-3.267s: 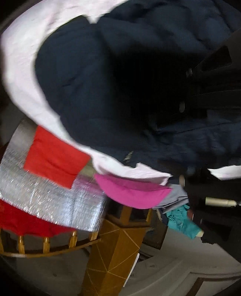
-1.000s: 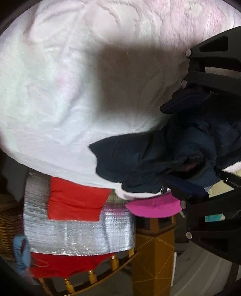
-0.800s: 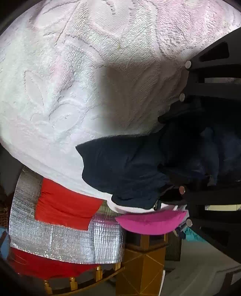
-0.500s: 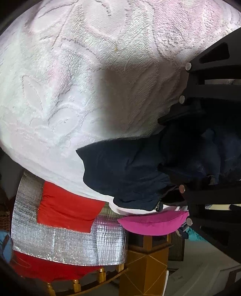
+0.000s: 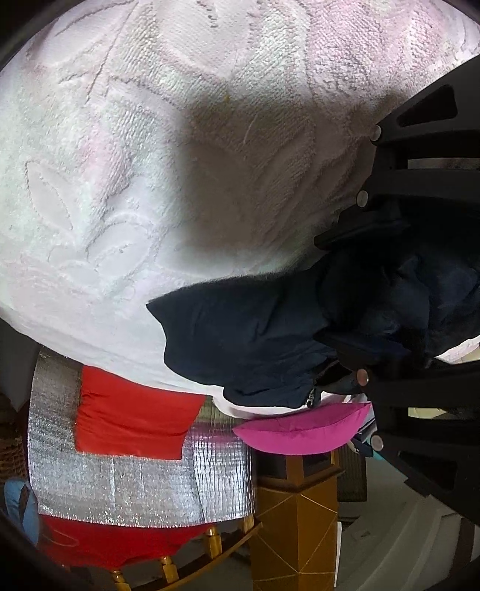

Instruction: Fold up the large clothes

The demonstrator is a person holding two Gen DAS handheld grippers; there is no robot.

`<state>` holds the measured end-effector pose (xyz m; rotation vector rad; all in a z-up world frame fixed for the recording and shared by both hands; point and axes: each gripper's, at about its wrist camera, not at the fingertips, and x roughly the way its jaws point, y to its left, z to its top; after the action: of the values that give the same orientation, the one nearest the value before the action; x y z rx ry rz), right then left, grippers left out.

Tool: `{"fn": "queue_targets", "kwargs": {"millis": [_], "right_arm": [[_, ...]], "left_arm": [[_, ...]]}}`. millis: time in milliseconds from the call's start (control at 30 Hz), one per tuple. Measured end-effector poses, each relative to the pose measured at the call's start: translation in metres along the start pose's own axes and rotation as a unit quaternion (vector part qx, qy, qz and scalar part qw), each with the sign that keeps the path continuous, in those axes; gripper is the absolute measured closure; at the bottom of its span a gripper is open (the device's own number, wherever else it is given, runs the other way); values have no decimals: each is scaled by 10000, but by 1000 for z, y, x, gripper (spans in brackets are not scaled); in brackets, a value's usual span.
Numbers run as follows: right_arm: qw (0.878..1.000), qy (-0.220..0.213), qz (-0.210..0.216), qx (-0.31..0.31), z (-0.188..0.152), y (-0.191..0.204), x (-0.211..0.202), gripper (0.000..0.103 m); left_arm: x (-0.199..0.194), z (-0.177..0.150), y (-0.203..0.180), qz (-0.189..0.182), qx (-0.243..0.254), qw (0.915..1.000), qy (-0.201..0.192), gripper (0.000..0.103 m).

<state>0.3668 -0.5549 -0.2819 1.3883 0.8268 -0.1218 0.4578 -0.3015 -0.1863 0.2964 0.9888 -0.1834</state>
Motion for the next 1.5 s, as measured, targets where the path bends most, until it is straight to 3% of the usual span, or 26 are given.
{"fn": "queue_targets", "kwargs": {"millis": [67, 200, 367, 600, 833, 967, 1033, 1133, 1200, 1267, 1367, 1500], "right_arm": [[10000, -26, -6, -51, -1, 2, -2, 57], [9996, -129, -119, -223, -5, 8, -3, 57], [9983, -349, -227, -400, -7, 16, -8, 57], [9965, -435, -456, -551, -8, 20, -4, 57], [9935, -596, -644, -727, -10, 30, 1, 57], [9904, -760, -809, -829, -11, 33, -3, 57], [9826, -1194, -908, -1093, -15, 44, -17, 57], [9601, -1926, -932, -1802, -31, 74, -40, 57], [9431, -2143, -900, -2376, -47, 93, -43, 57], [9391, -1925, -735, -2750, -58, 104, -34, 57], [9467, -1216, -712, -2896, -64, 107, -4, 57], [9626, -31, -1184, -2438, -58, 83, 45, 59]], "left_arm": [[-8, 5, 25, -170, -183, 9996, -93, 87], [-27, 14, 76, -395, -476, 9976, -326, 87], [-41, 12, 141, -463, -878, 9942, -416, 90], [-10, -5, 204, -388, -1349, 9901, -12, 90], [18, -25, 243, -507, -1695, 9838, 298, 90], [17, -33, 260, -632, -1959, 9784, 198, 90], [14, -35, 264, -579, -2045, 9771, 79, 87], [12, -31, 252, -537, -1922, 9799, -32, 75], [21, -27, 240, -415, -1870, 9815, 52, 58], [32, -26, 233, -161, -1864, 9821, 206, 58], [60, -28, 223, 78, -1810, 9819, 552, 58], [71, -33, 225, -65, -1793, 9813, 703, 57]]}}
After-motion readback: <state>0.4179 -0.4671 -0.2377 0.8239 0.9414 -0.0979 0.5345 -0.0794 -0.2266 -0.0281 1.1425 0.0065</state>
